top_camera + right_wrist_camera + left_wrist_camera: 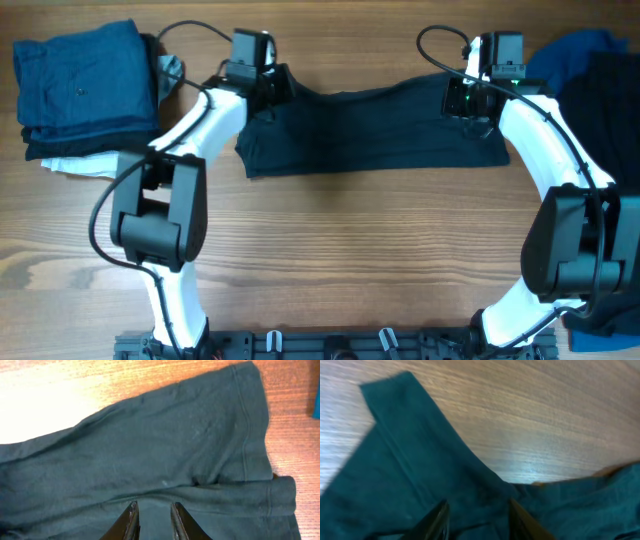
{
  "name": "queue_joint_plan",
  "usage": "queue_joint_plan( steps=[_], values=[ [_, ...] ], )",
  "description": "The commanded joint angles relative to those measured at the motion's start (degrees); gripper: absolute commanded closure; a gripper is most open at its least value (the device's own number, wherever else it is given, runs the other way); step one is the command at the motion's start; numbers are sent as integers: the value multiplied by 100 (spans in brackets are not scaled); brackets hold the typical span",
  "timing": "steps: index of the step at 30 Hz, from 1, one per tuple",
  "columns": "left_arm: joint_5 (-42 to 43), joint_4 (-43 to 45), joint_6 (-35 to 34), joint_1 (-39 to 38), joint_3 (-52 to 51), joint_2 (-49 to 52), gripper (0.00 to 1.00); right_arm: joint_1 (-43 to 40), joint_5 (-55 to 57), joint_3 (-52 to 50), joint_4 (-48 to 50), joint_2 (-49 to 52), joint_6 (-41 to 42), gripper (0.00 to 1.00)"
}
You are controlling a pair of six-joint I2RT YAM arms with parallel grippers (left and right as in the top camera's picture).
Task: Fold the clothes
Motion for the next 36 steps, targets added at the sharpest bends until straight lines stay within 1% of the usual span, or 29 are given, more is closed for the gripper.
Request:
queue_joint_plan(
  steps=[1,3,10,15,17,21,24,26,27,29,30,31,36],
  values=[
    [-374,-85,-304,2,46,227,62,7,101,-50,-79,70,13,79],
    [-369,-46,-463,17,46,389,61,7,101,-50,-90,70,9,79],
    [-374,269,-505,17,46,612,55,7,101,-55,-98,70,9,79],
    [-404,330,-590,17,46,623,58,7,101,-55,-111,70,0,79],
    [-483,328,-590,17,46,625,64,7,103,-55,-114,70,0,79],
    [-479,321,-603,17,46,787,63,7,103,-55,-116,70,0,79],
    [-483,328,-634,28,46,879,60,7,103,-55,-114,70,-2,79],
    [-481,337,-632,35,46,876,60,7,125,-55,-116,70,-2,79],
    [-476,345,-632,33,46,876,68,7,160,-55,-114,70,0,79],
    [-479,350,-632,35,46,850,91,7,162,-55,-63,70,17,78],
    [-481,356,-632,39,46,835,92,7,136,-55,-42,70,15,77],
    [-476,385,-632,50,48,787,96,7,118,-55,-28,70,15,77],
    [-479,492,-629,118,48,372,96,7,120,-55,-26,70,17,77]
  ],
)
